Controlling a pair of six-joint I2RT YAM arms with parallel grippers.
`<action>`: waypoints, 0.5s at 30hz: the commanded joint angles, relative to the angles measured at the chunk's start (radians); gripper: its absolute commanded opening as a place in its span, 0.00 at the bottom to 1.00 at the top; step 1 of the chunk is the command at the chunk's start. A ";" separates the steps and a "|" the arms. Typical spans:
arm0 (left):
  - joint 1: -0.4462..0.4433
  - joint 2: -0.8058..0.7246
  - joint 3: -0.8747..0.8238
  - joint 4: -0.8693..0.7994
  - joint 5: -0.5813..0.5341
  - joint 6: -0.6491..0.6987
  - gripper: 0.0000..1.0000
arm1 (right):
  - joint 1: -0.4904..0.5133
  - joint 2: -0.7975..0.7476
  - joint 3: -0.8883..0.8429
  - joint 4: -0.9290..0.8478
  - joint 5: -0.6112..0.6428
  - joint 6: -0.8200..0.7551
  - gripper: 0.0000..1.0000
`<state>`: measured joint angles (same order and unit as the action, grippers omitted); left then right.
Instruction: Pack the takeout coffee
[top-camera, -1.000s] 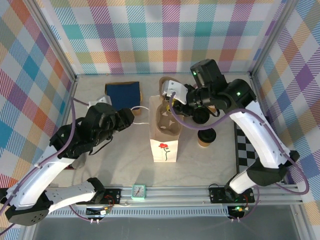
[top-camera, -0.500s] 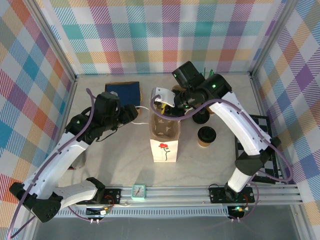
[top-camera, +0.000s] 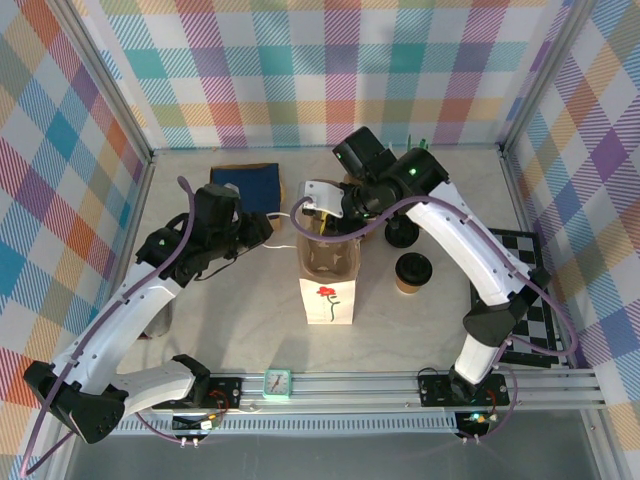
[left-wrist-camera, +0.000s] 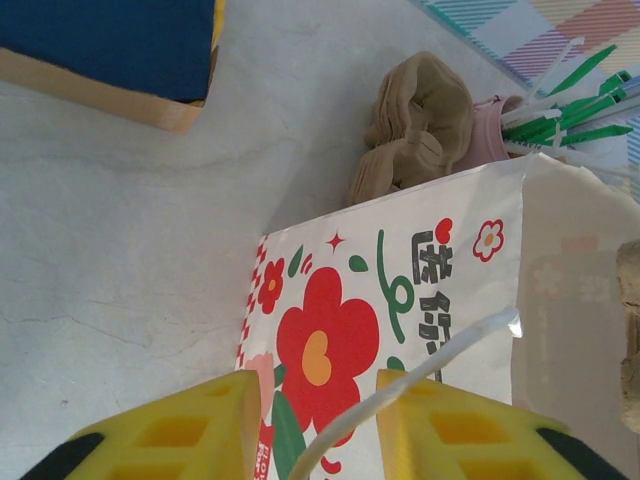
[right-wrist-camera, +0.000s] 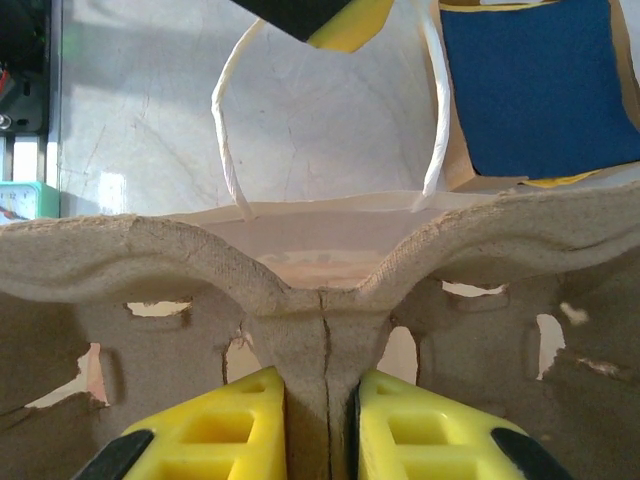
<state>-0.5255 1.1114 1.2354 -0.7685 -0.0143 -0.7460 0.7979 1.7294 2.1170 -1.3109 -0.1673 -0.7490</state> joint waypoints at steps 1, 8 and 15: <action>0.015 -0.017 -0.017 0.018 0.015 0.000 0.32 | 0.013 0.002 -0.020 -0.016 0.015 -0.019 0.21; 0.016 -0.032 -0.018 0.028 0.029 -0.004 0.25 | 0.041 -0.029 -0.096 0.014 0.068 -0.023 0.21; 0.016 -0.050 -0.005 0.026 0.044 -0.012 0.24 | 0.049 -0.030 -0.134 0.029 0.102 -0.024 0.20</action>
<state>-0.5201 1.0859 1.2270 -0.7551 0.0109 -0.7475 0.8394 1.7237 2.0018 -1.2938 -0.0834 -0.7498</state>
